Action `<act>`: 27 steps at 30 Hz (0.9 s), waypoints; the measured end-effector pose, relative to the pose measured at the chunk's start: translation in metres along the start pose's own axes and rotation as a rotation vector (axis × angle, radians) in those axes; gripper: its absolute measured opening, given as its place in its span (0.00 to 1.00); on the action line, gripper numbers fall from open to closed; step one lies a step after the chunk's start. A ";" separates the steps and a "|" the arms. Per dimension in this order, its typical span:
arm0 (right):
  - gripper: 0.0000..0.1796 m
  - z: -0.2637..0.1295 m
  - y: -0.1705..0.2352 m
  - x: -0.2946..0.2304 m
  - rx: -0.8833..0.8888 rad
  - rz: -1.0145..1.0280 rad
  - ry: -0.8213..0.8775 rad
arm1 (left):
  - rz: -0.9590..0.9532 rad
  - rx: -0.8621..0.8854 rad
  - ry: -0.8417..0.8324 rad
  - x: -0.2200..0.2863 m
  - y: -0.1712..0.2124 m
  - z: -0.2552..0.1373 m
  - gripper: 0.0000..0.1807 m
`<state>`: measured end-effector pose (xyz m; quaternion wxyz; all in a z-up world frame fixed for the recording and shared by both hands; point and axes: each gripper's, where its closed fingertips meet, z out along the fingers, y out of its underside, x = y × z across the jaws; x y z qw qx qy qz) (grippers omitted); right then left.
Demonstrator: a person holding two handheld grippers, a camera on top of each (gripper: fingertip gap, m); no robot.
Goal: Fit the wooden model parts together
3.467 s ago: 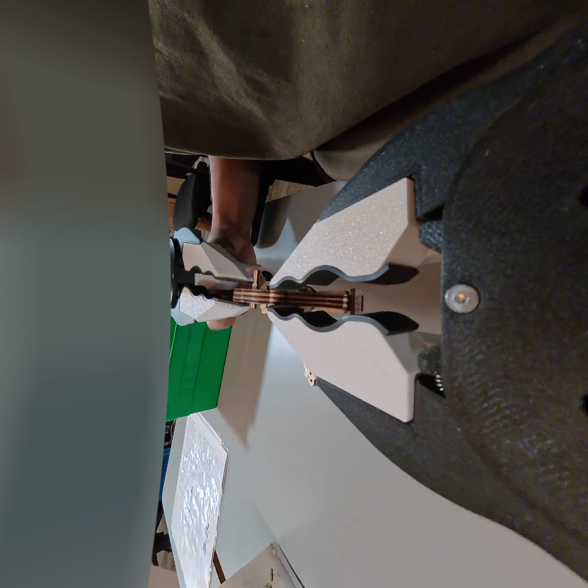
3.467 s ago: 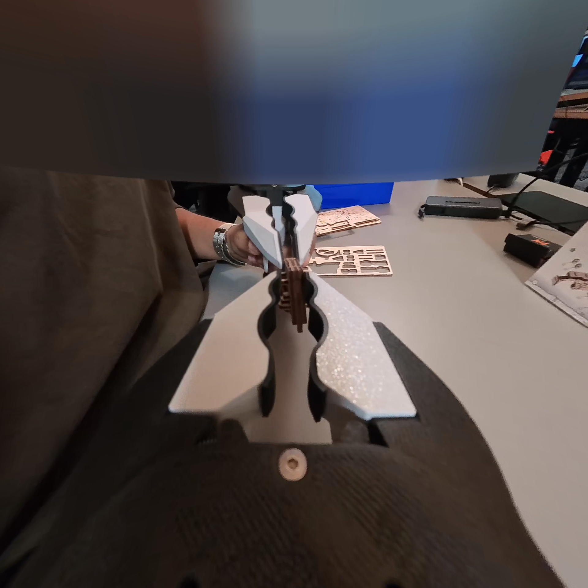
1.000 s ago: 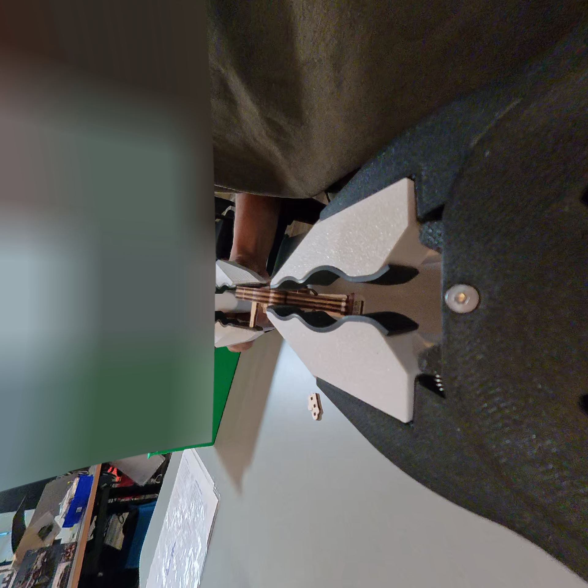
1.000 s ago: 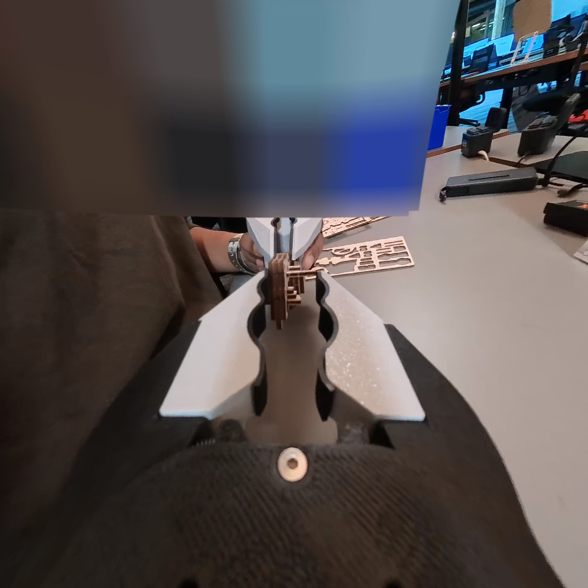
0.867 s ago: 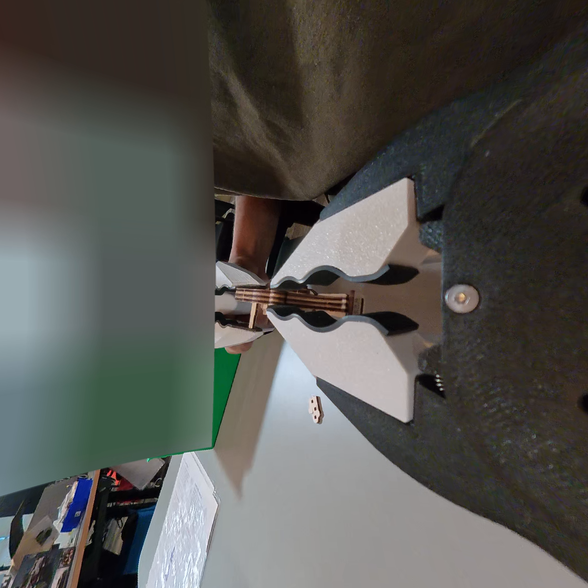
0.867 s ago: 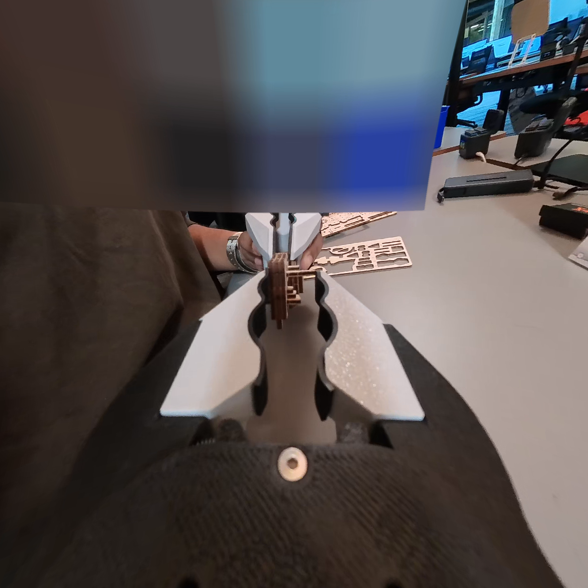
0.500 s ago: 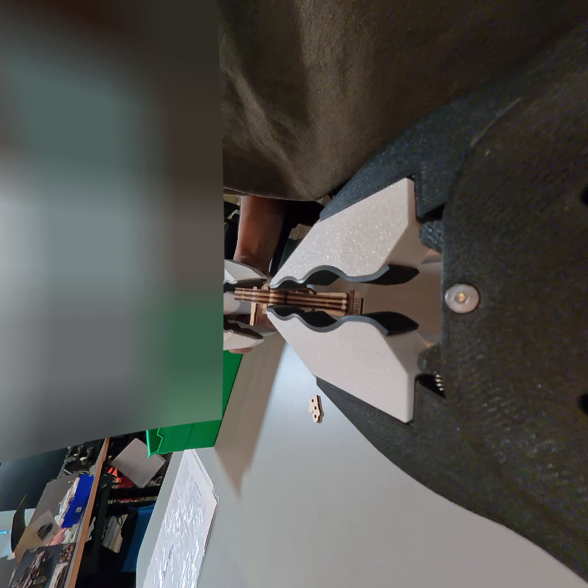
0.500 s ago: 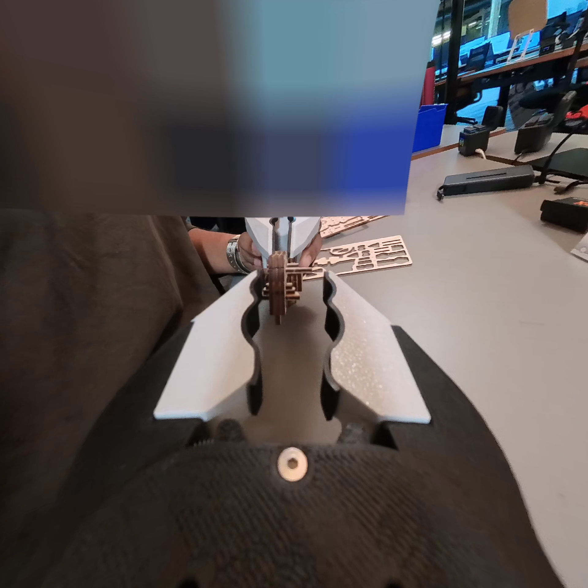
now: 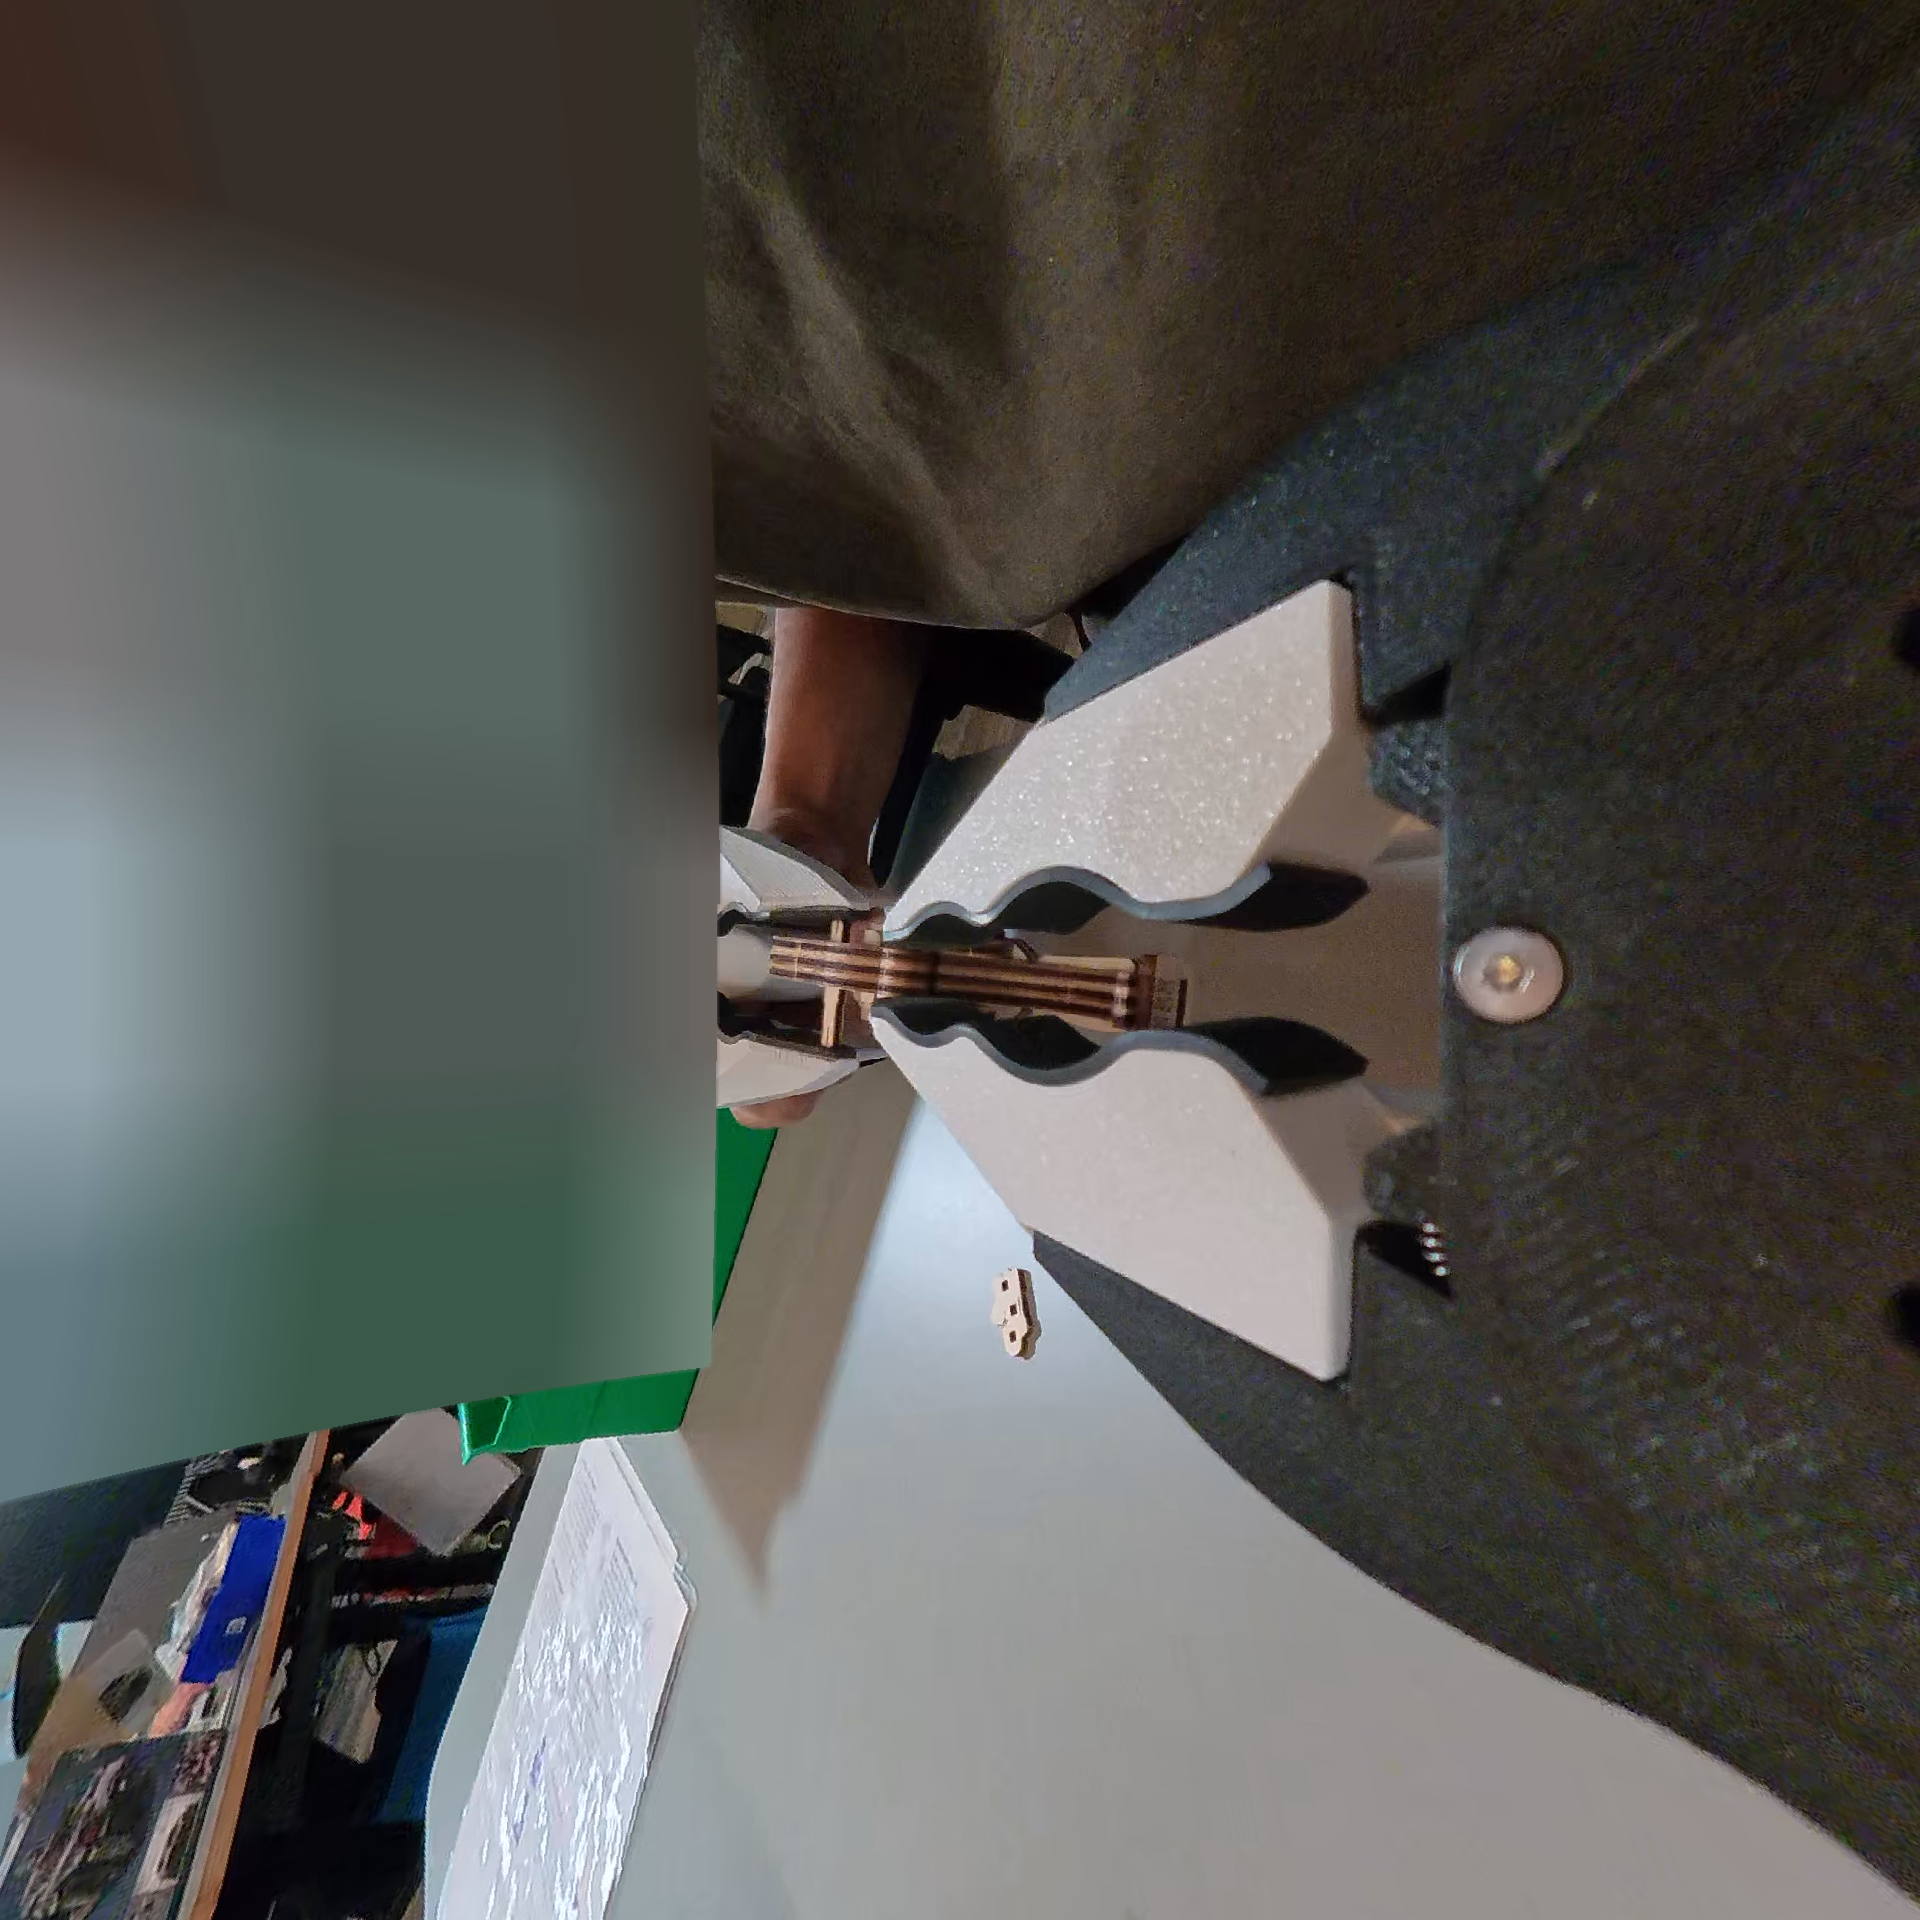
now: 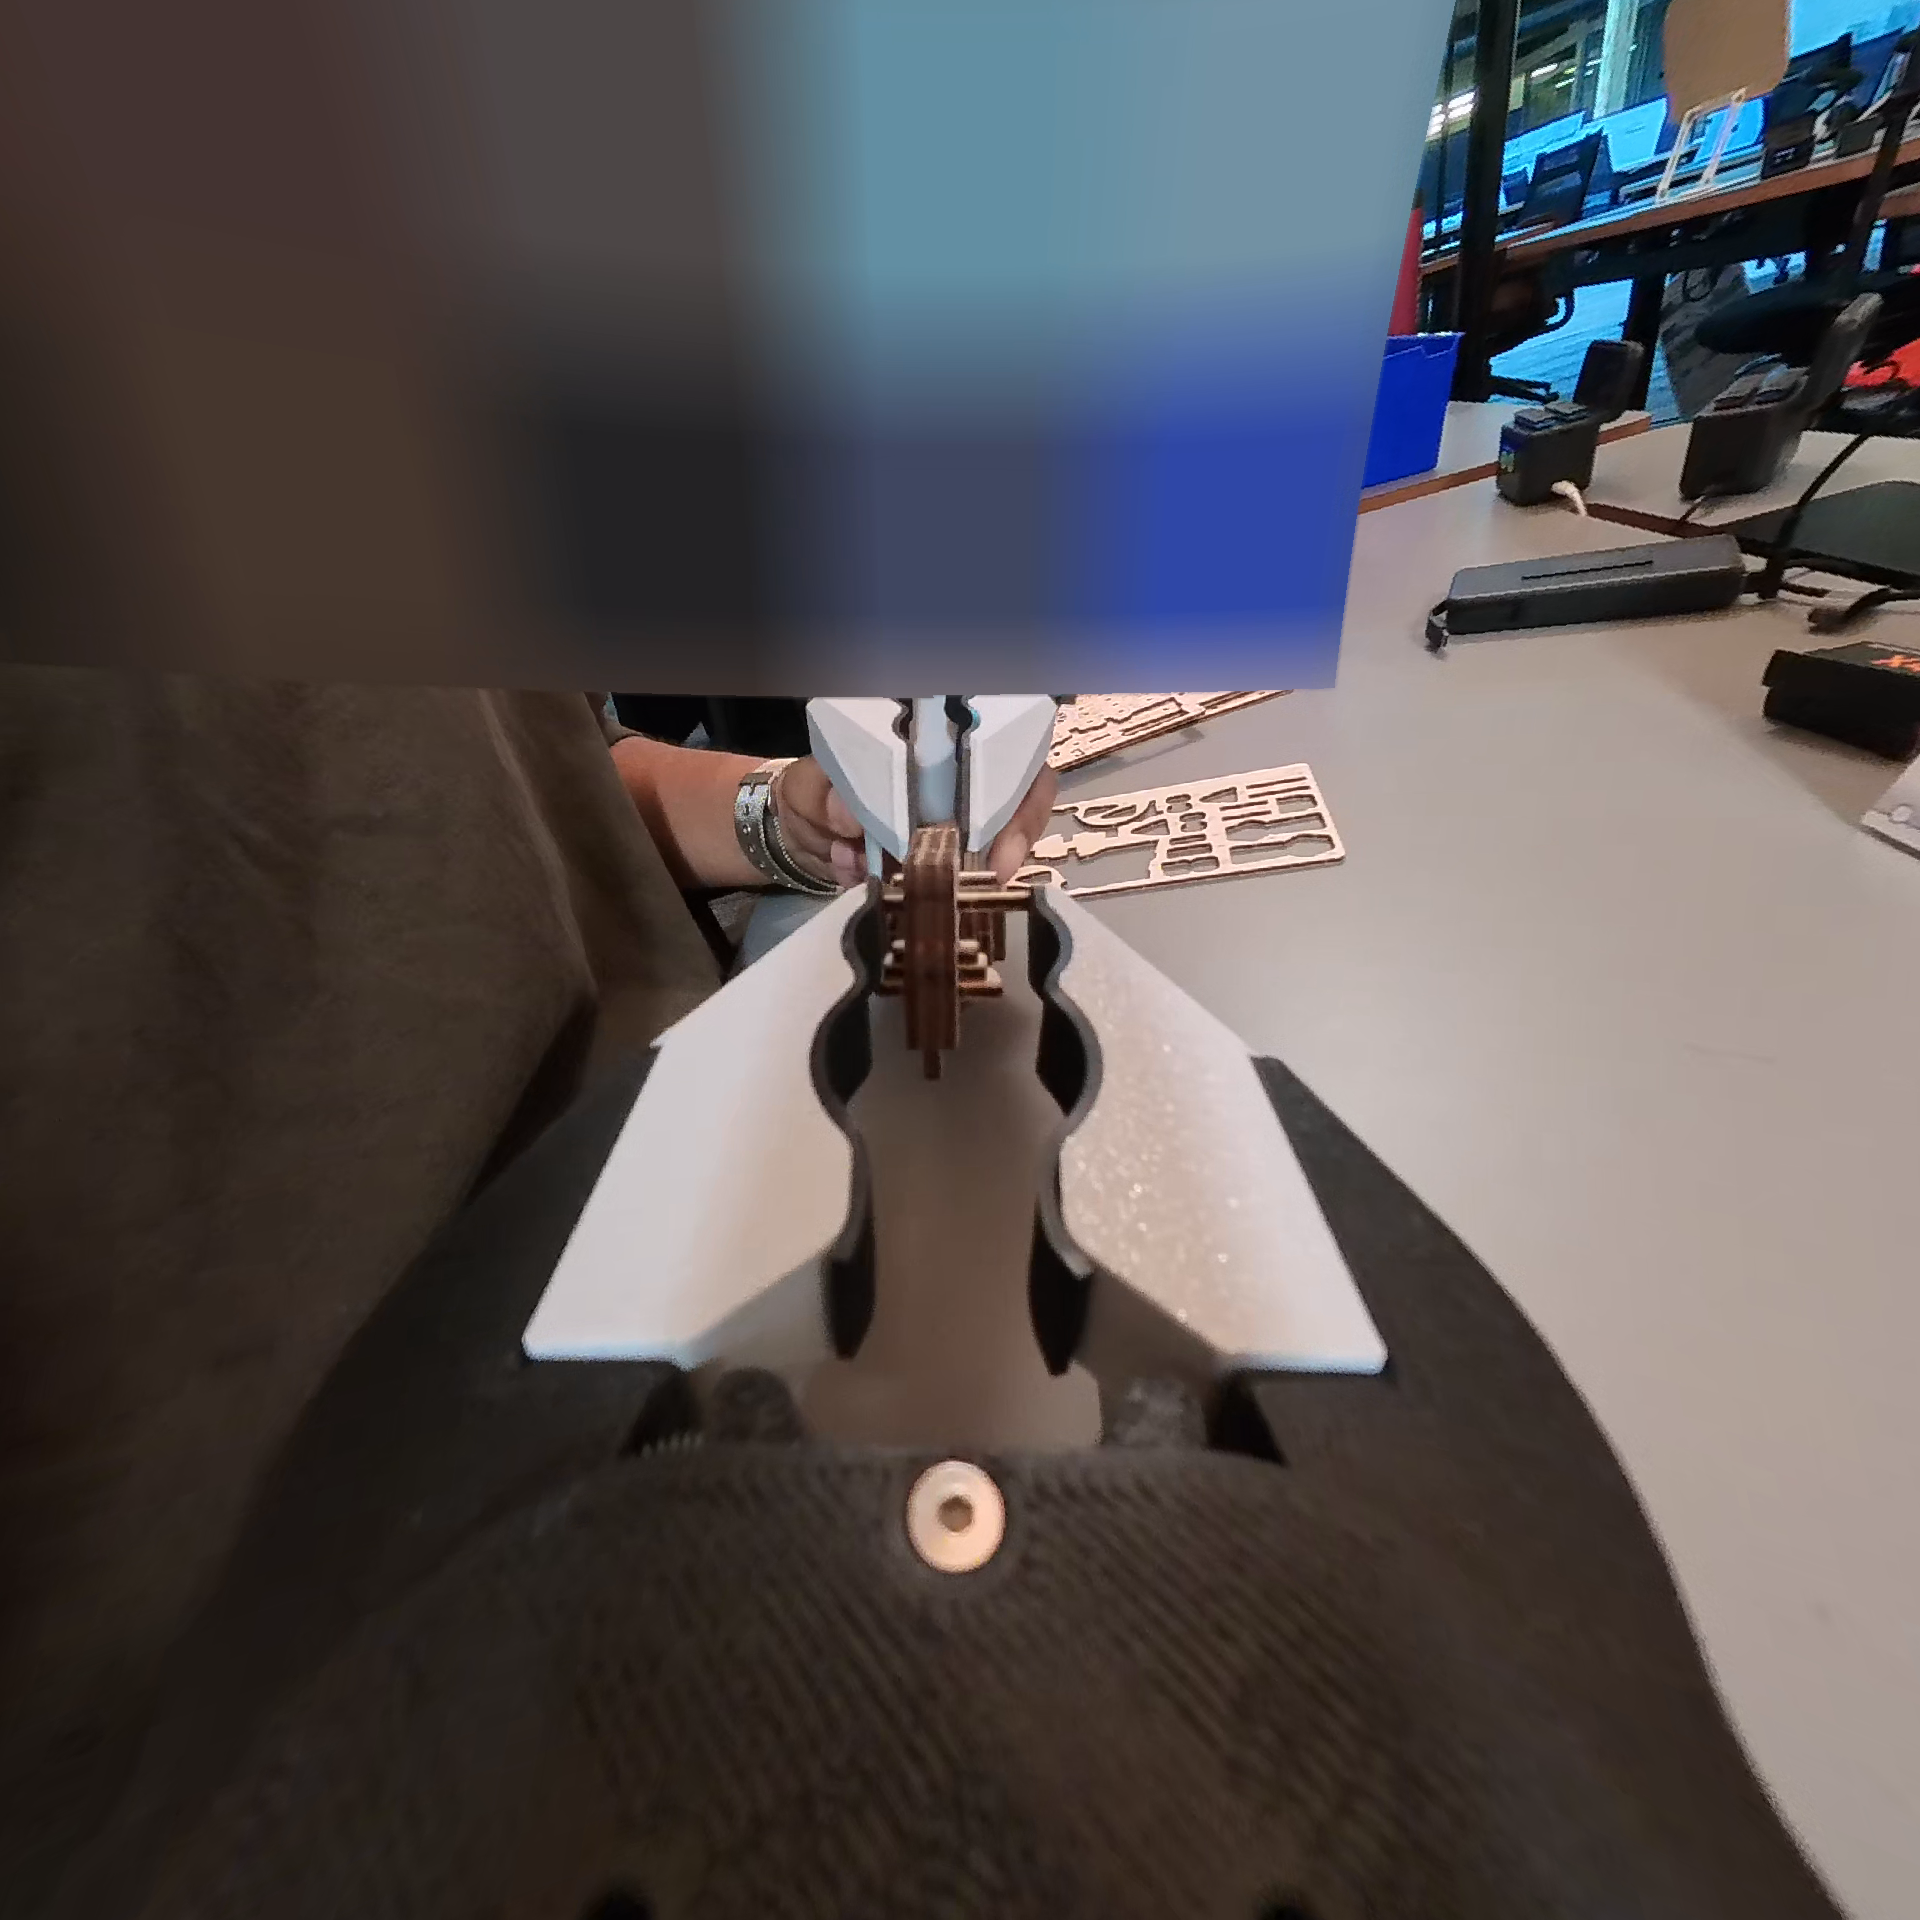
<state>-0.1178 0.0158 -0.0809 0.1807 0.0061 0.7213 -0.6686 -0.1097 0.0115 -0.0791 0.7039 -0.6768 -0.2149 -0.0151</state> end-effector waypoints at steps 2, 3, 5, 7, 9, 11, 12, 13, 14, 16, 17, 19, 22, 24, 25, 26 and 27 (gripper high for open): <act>0.15 0.000 0.000 0.000 -0.001 0.002 -0.001 | 0.003 0.000 -0.006 -0.001 0.000 0.000 0.03; 0.16 0.000 0.000 0.000 -0.001 0.001 0.000 | 0.005 0.001 -0.010 -0.001 0.000 0.000 0.03; 0.16 0.000 0.000 0.001 0.001 -0.001 0.004 | 0.010 -0.001 -0.020 -0.002 0.000 0.000 0.03; 0.17 -0.001 0.000 0.001 0.002 -0.004 0.009 | 0.017 -0.006 -0.036 -0.003 0.000 0.001 0.03; 0.16 -0.001 0.000 0.002 0.001 -0.007 0.014 | 0.022 -0.006 -0.040 -0.003 0.000 0.001 0.03; 0.16 -0.001 -0.001 0.002 0.001 -0.015 0.024 | 0.024 -0.002 -0.049 -0.004 -0.001 0.001 0.03; 0.16 -0.001 -0.001 0.003 0.001 -0.017 0.027 | 0.026 -0.002 -0.053 -0.004 -0.001 0.002 0.03; 0.17 -0.001 -0.001 0.003 0.001 -0.018 0.029 | 0.028 -0.002 -0.058 -0.004 -0.001 0.002 0.03; 0.17 -0.001 -0.001 0.003 0.000 -0.018 0.027 | 0.030 -0.002 -0.060 -0.004 -0.001 0.002 0.03; 0.17 -0.001 0.000 0.001 -0.004 -0.018 0.010 | 0.023 -0.007 -0.043 -0.003 0.000 0.002 0.02; 0.18 -0.001 0.001 0.000 -0.004 -0.012 -0.005 | 0.013 -0.010 -0.034 -0.002 0.001 0.002 0.02; 0.23 -0.001 0.000 -0.002 0.007 0.016 -0.037 | -0.003 -0.008 -0.019 -0.003 0.001 0.001 0.03; 0.25 -0.004 -0.004 -0.001 0.040 0.052 -0.054 | -0.029 0.003 0.009 -0.001 0.000 -0.001 0.02; 0.24 -0.007 -0.008 -0.002 0.064 0.075 -0.070 | -0.046 0.016 0.028 0.000 -0.002 -0.002 0.03; 0.22 -0.007 -0.009 -0.002 0.073 0.091 -0.076 | -0.054 0.021 0.041 0.001 -0.003 -0.002 0.03; 0.19 -0.007 -0.009 -0.001 0.073 0.105 -0.072 | -0.062 0.025 0.055 0.003 -0.003 -0.003 0.02; 0.18 -0.006 -0.007 0.000 0.065 0.109 -0.068 | -0.069 0.030 0.069 0.004 -0.004 -0.003 0.02</act>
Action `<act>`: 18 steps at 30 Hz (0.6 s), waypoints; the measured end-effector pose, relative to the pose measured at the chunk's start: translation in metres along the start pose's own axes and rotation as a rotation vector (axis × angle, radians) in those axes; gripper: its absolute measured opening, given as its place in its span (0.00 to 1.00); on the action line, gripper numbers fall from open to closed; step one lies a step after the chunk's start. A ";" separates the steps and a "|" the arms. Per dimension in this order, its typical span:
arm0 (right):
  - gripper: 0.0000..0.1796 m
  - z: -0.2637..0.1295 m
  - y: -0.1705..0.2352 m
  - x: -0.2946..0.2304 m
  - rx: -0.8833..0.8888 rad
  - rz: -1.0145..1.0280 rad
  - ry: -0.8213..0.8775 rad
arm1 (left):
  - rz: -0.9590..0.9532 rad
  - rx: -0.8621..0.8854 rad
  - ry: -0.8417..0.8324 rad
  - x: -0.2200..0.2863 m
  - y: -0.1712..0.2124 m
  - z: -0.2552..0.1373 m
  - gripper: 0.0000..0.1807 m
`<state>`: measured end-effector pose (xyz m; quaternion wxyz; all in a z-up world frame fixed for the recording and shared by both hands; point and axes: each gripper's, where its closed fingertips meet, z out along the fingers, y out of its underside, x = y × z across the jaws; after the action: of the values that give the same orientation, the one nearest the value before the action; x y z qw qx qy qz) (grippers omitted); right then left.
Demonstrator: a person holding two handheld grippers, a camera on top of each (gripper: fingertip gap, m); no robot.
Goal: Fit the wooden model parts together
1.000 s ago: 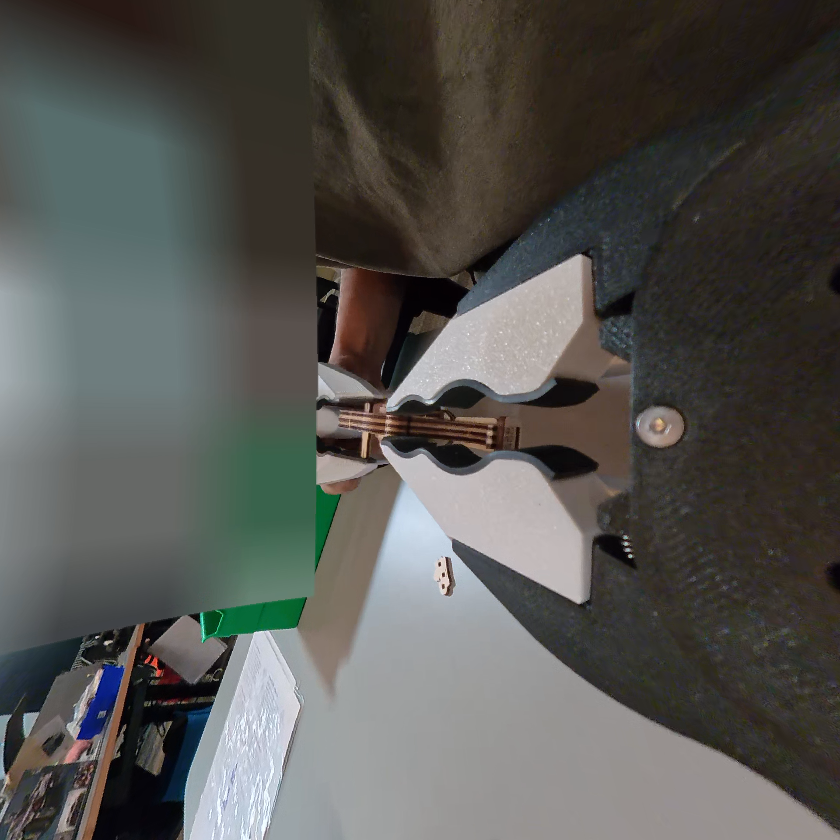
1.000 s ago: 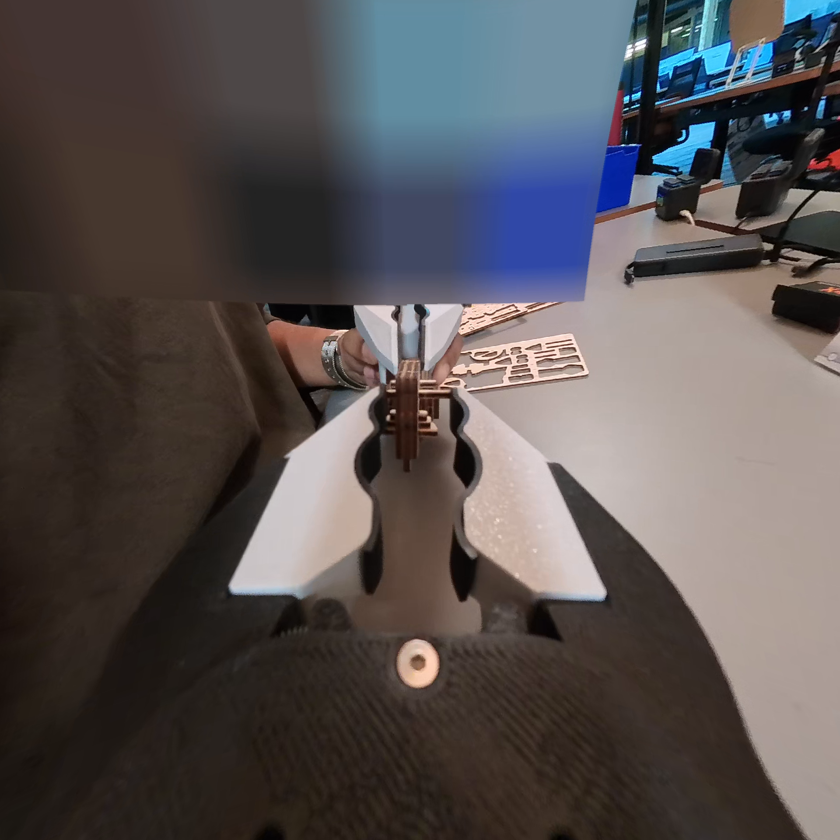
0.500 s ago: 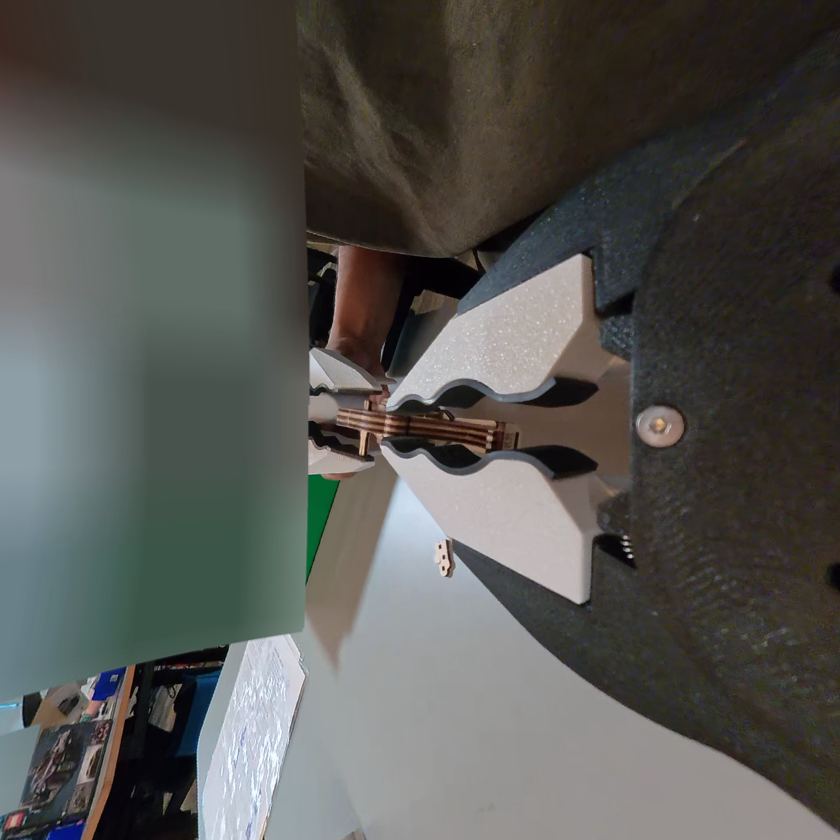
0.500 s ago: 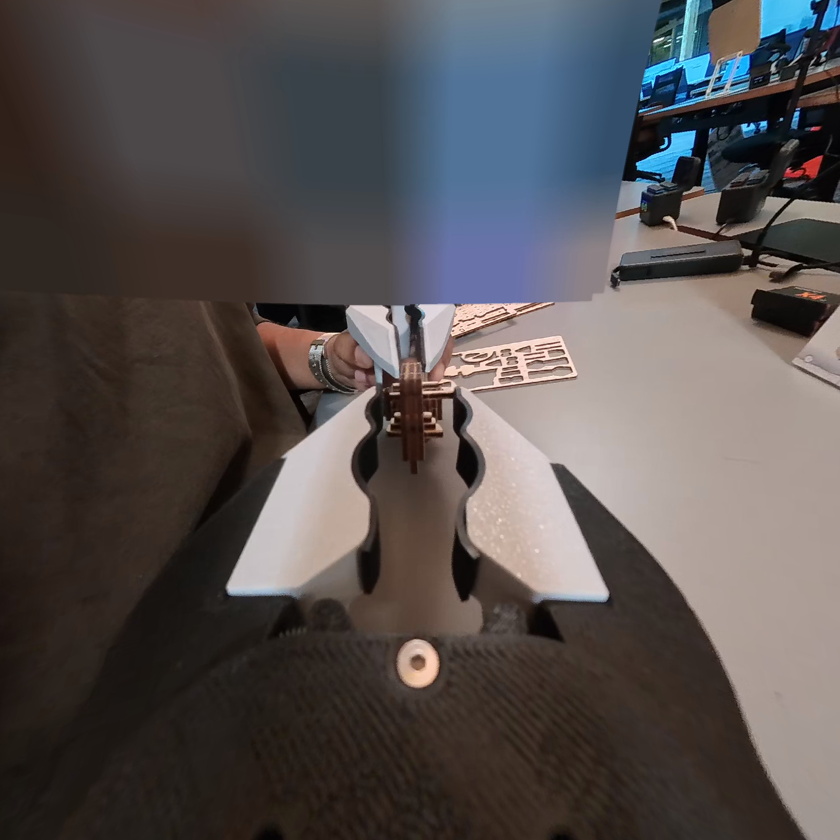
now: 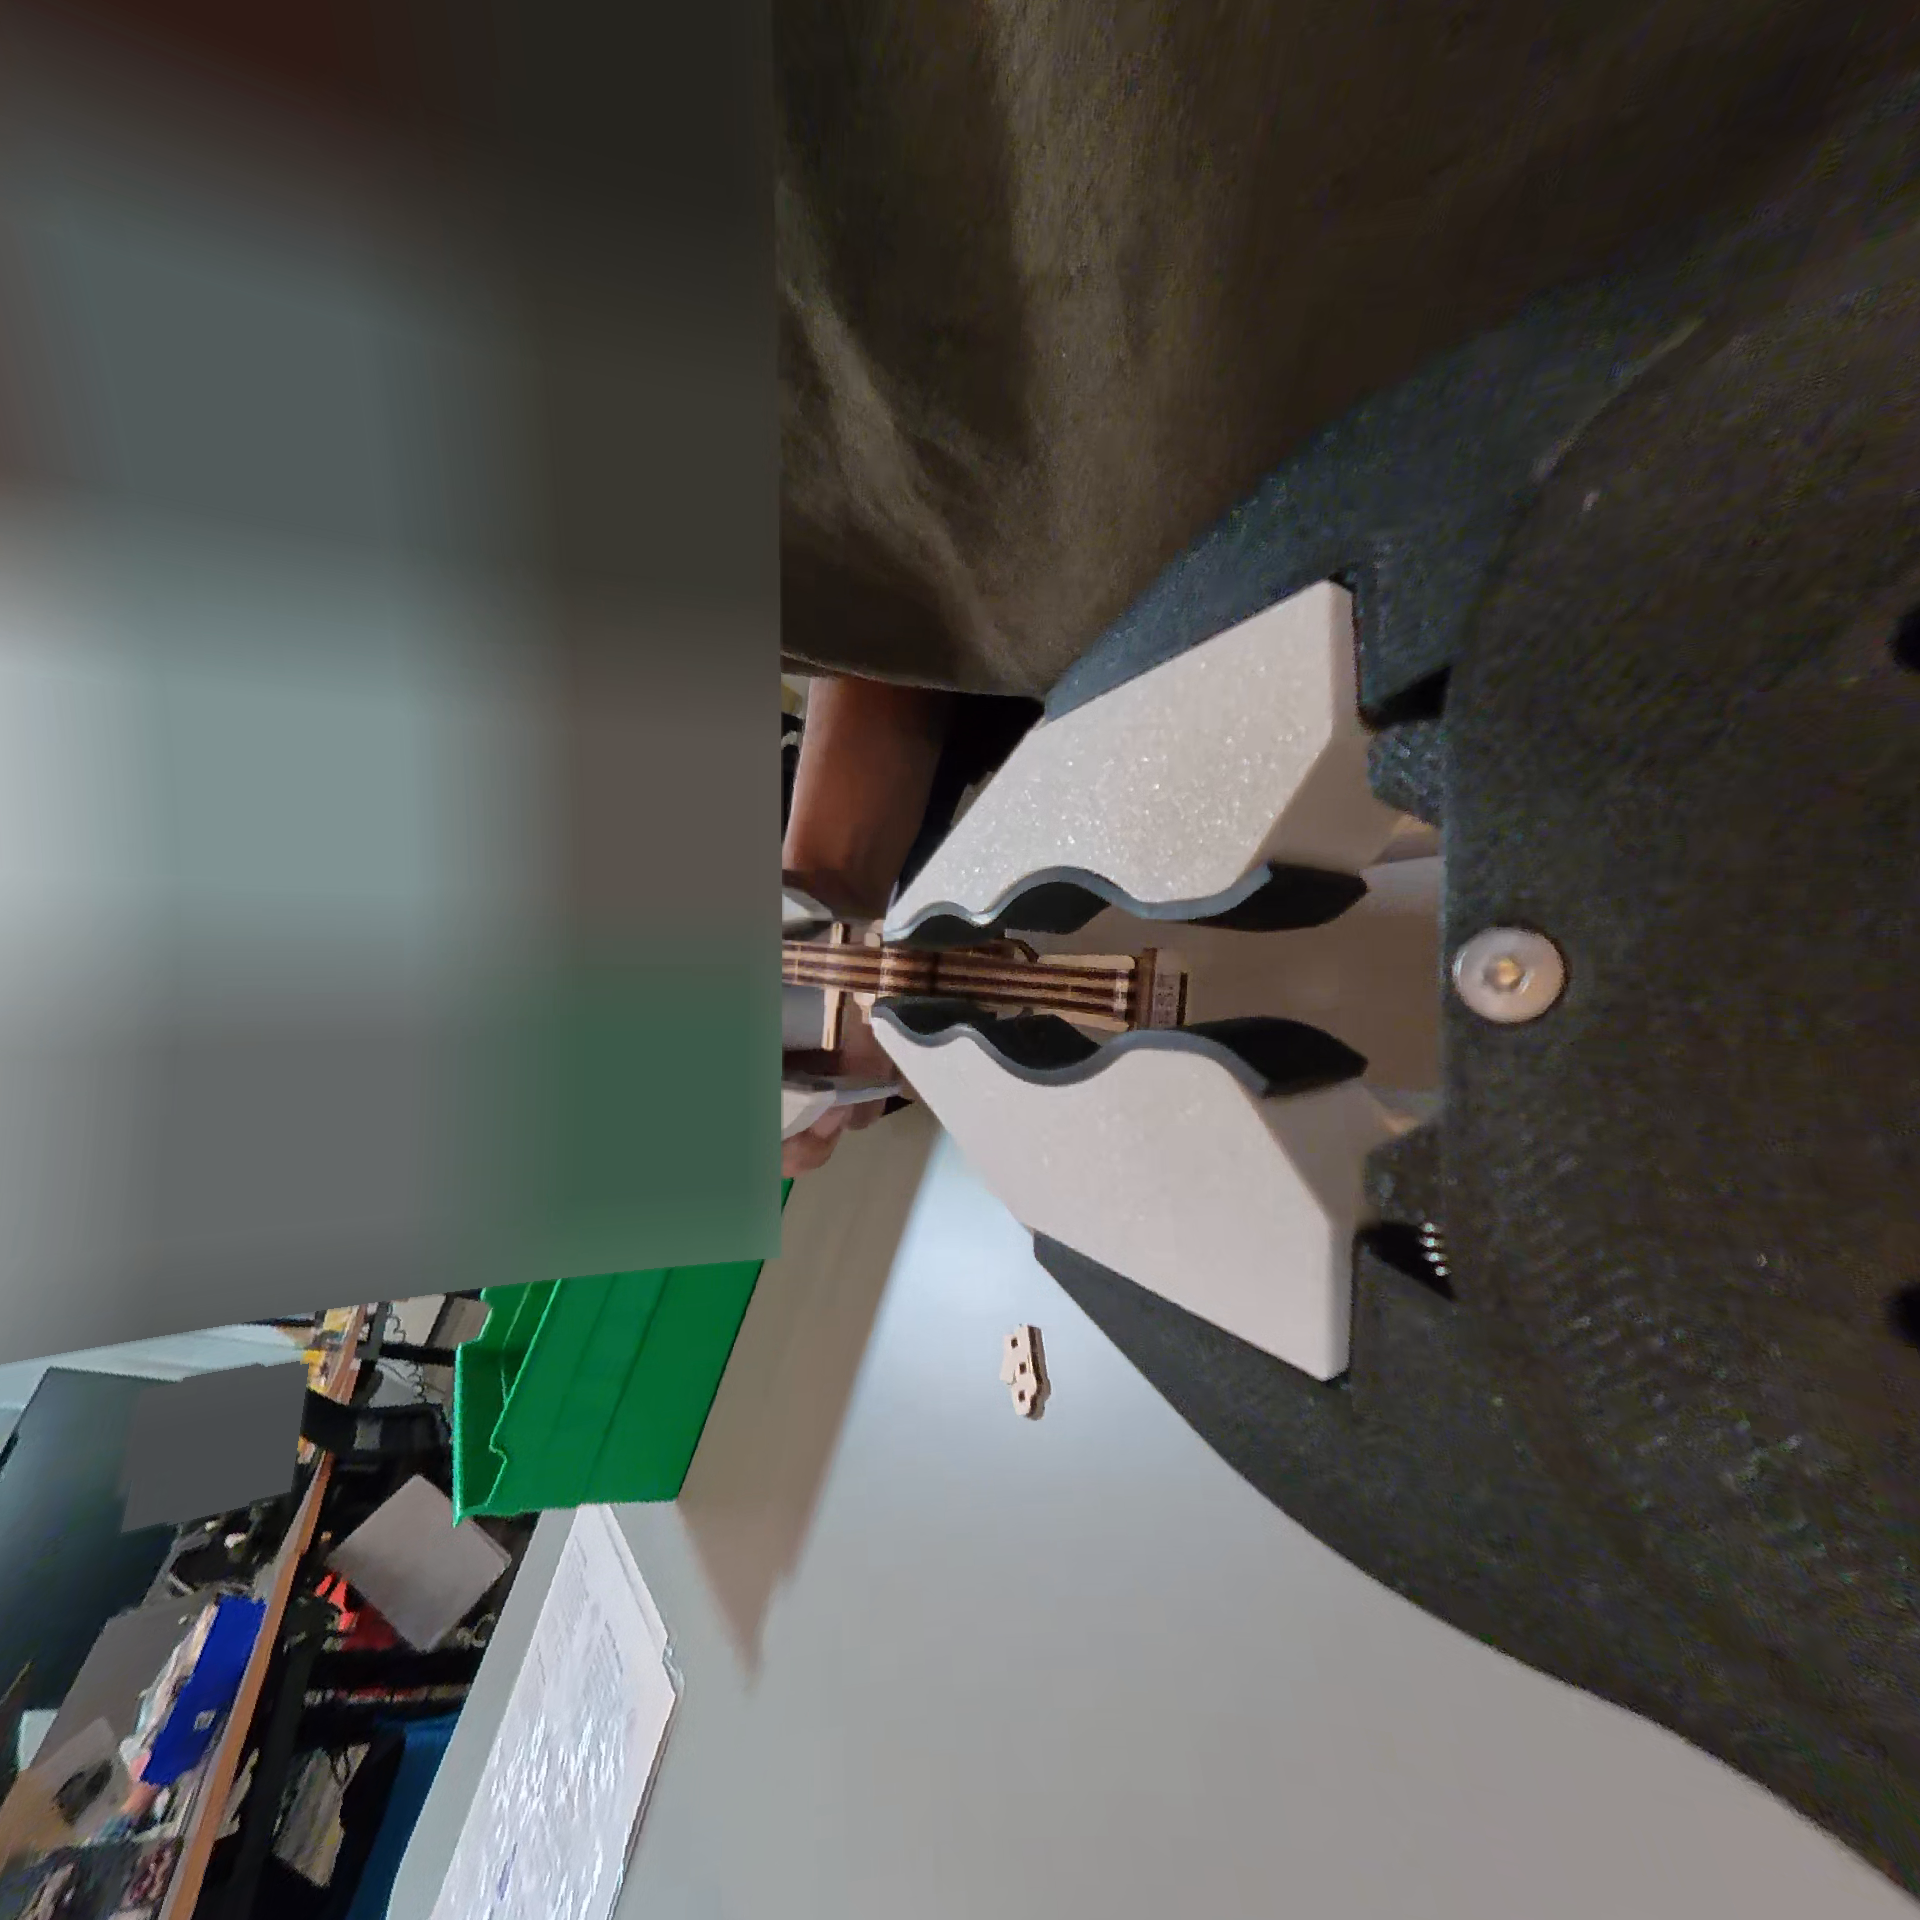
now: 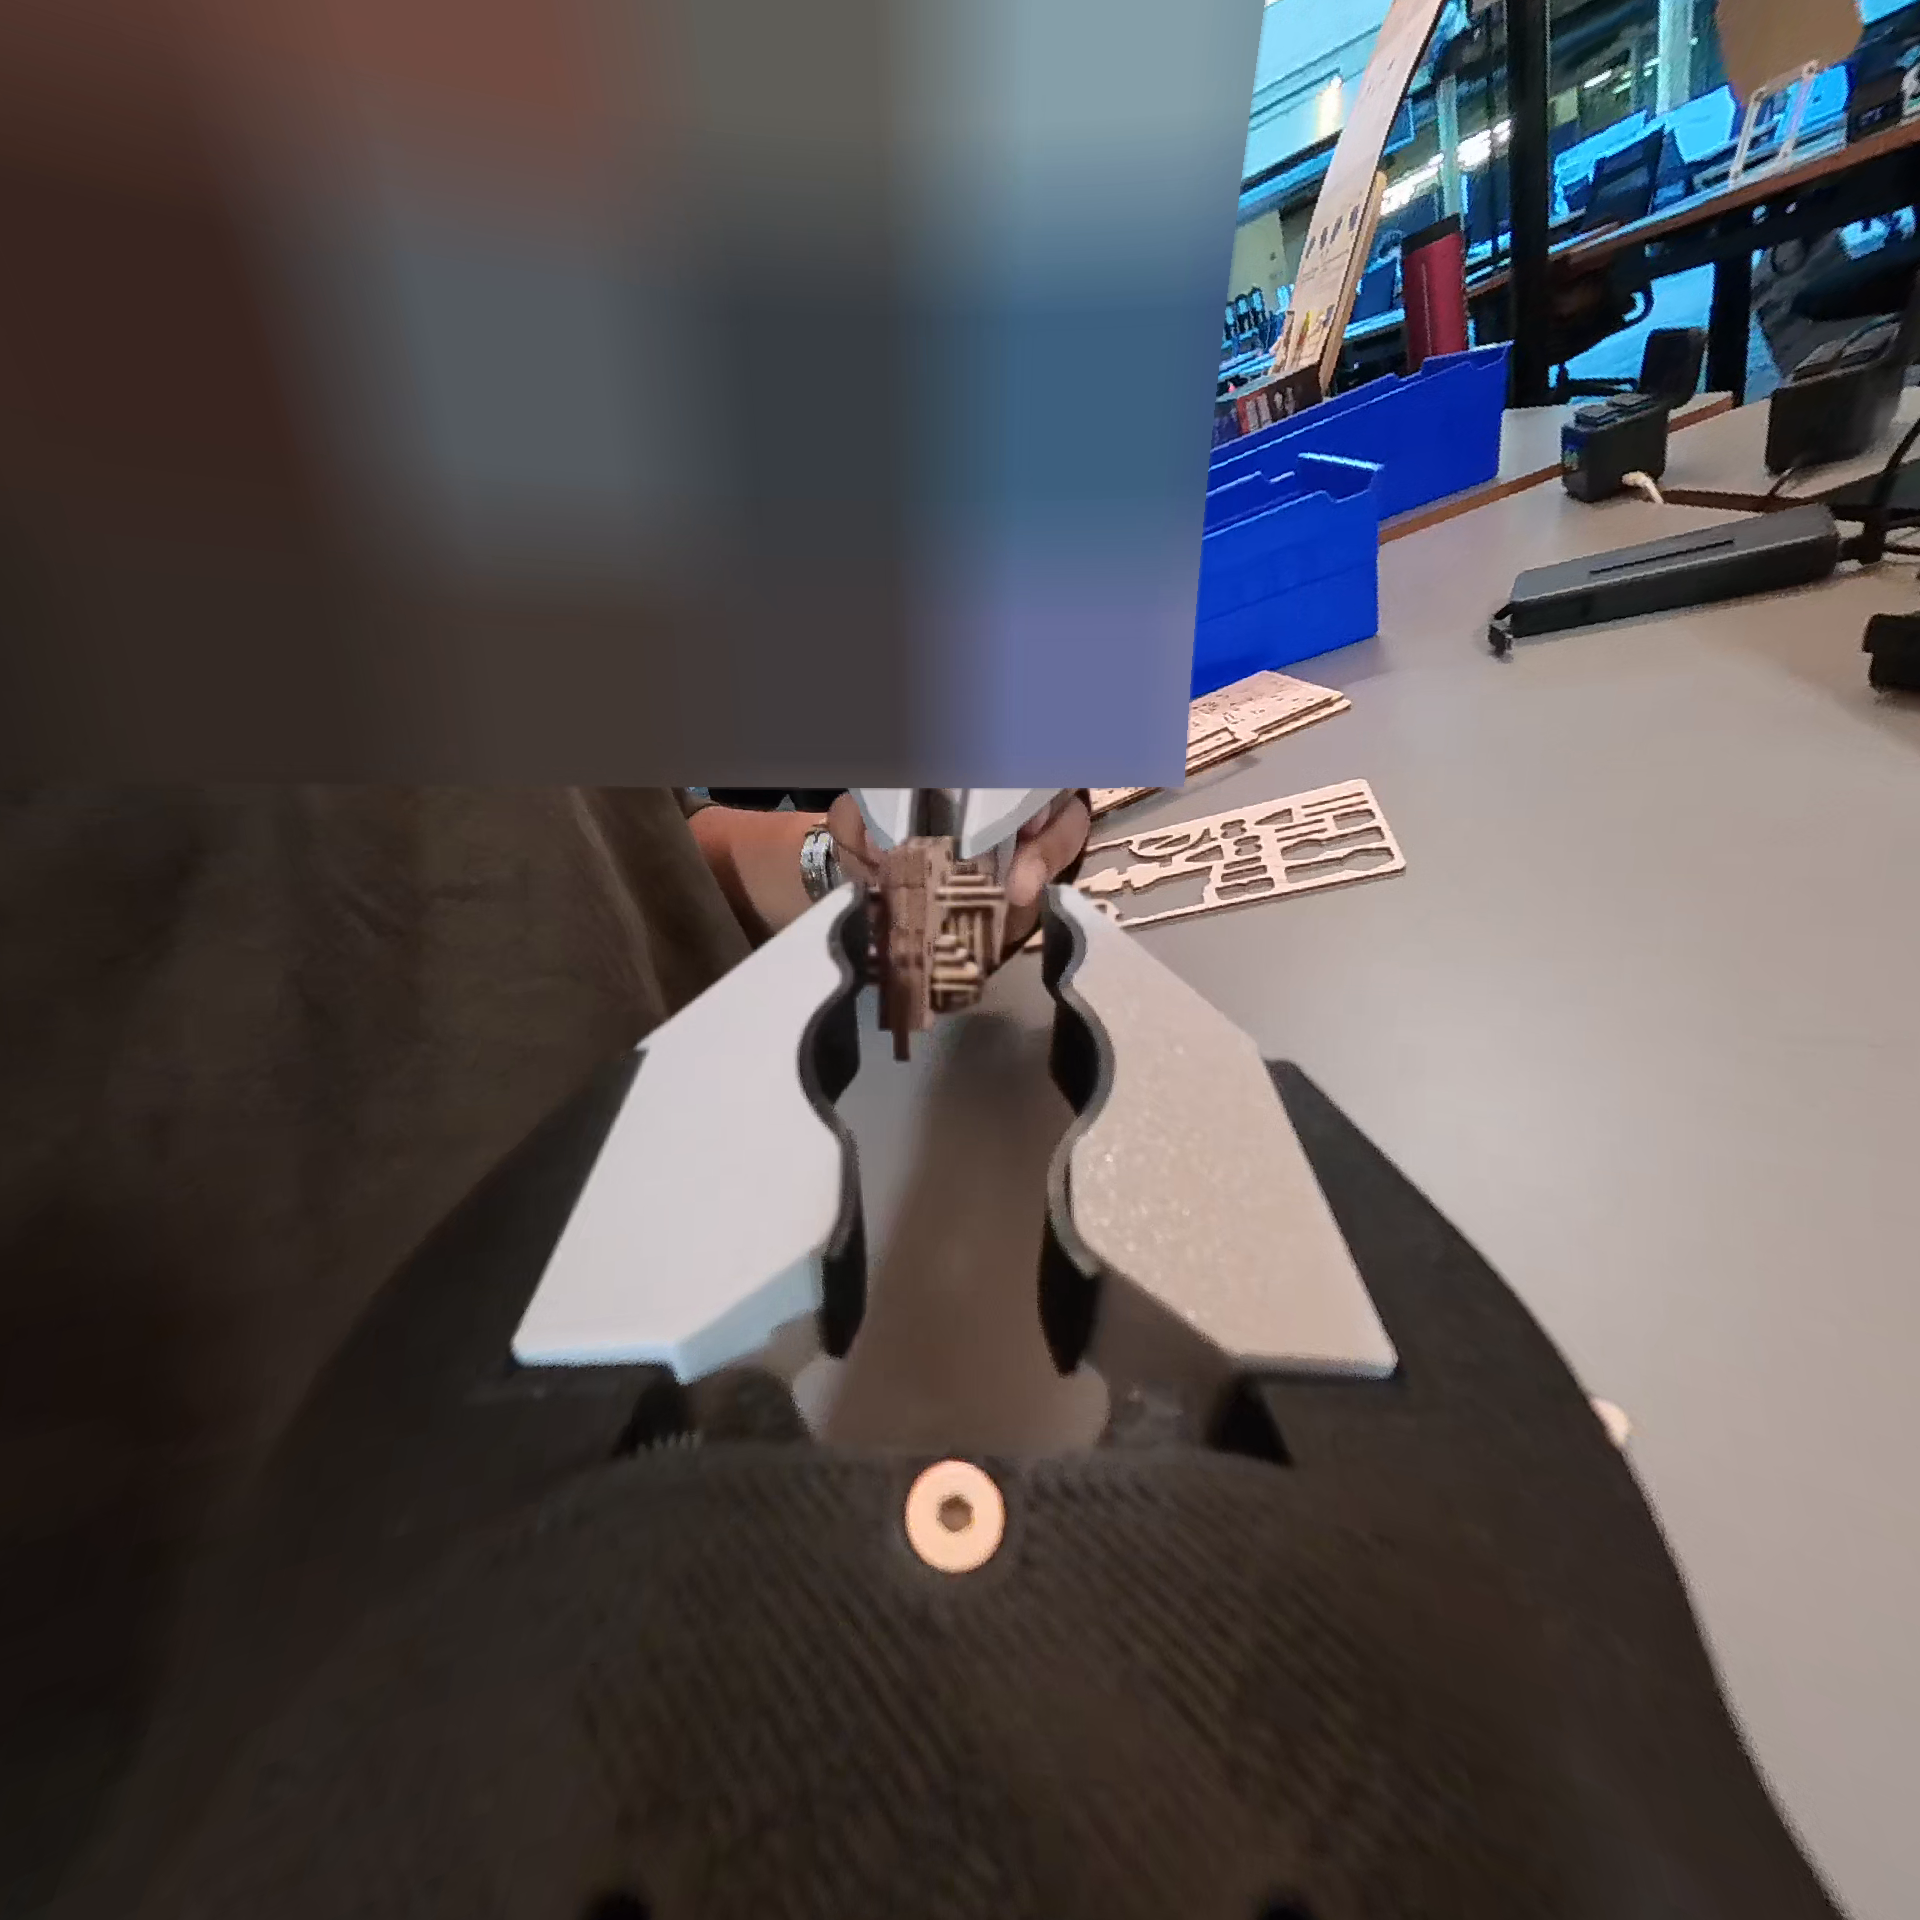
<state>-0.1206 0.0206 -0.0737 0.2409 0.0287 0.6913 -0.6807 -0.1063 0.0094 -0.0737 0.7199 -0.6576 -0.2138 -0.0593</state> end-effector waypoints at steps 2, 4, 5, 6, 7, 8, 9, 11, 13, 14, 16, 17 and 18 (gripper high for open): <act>0.17 0.002 0.003 -0.003 -0.014 -0.002 -0.014 | -0.006 0.003 0.016 0.002 0.000 0.000 0.02; 0.18 0.003 0.004 -0.006 -0.017 0.007 -0.034 | -0.003 -0.005 0.020 0.003 0.001 0.001 0.02; 0.16 0.004 0.004 -0.007 -0.021 0.010 -0.041 | 0.001 -0.012 0.018 0.003 0.002 0.001 0.02; 0.14 0.004 0.005 -0.008 -0.024 0.008 -0.043 | 0.006 -0.018 0.017 0.003 0.003 0.002 0.03; 0.14 0.004 0.005 -0.008 -0.025 0.006 -0.041 | 0.009 -0.022 0.015 0.003 0.004 0.002 0.03; 0.14 0.004 0.004 -0.008 -0.026 0.006 -0.040 | 0.010 -0.022 0.014 0.003 0.004 0.002 0.03; 0.14 0.004 0.004 -0.008 -0.028 0.005 -0.040 | 0.009 -0.022 0.015 0.003 0.004 0.002 0.03; 0.14 0.004 0.004 -0.008 -0.034 -0.003 -0.034 | 0.008 -0.021 0.016 0.003 0.003 0.002 0.03; 0.14 0.004 0.004 -0.008 -0.038 -0.012 -0.027 | 0.007 -0.019 0.015 0.003 0.003 0.002 0.03; 0.14 0.004 0.004 -0.008 -0.040 -0.011 -0.026 | 0.006 -0.018 0.016 0.003 0.003 0.002 0.03; 0.14 0.004 0.004 -0.008 -0.042 -0.011 -0.026 | 0.005 -0.017 0.016 0.003 0.003 0.002 0.03; 0.14 0.004 0.004 -0.008 -0.044 -0.012 -0.026 | 0.004 -0.017 0.017 0.003 0.003 0.002 0.03; 0.14 0.004 0.005 -0.008 -0.046 -0.014 -0.025 | 0.005 -0.017 0.017 0.003 0.003 0.002 0.03</act>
<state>-0.1106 0.0193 -0.0748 0.2453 0.0101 0.7039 -0.6666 -0.1026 0.0121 -0.0751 0.7160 -0.6639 -0.2058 -0.0650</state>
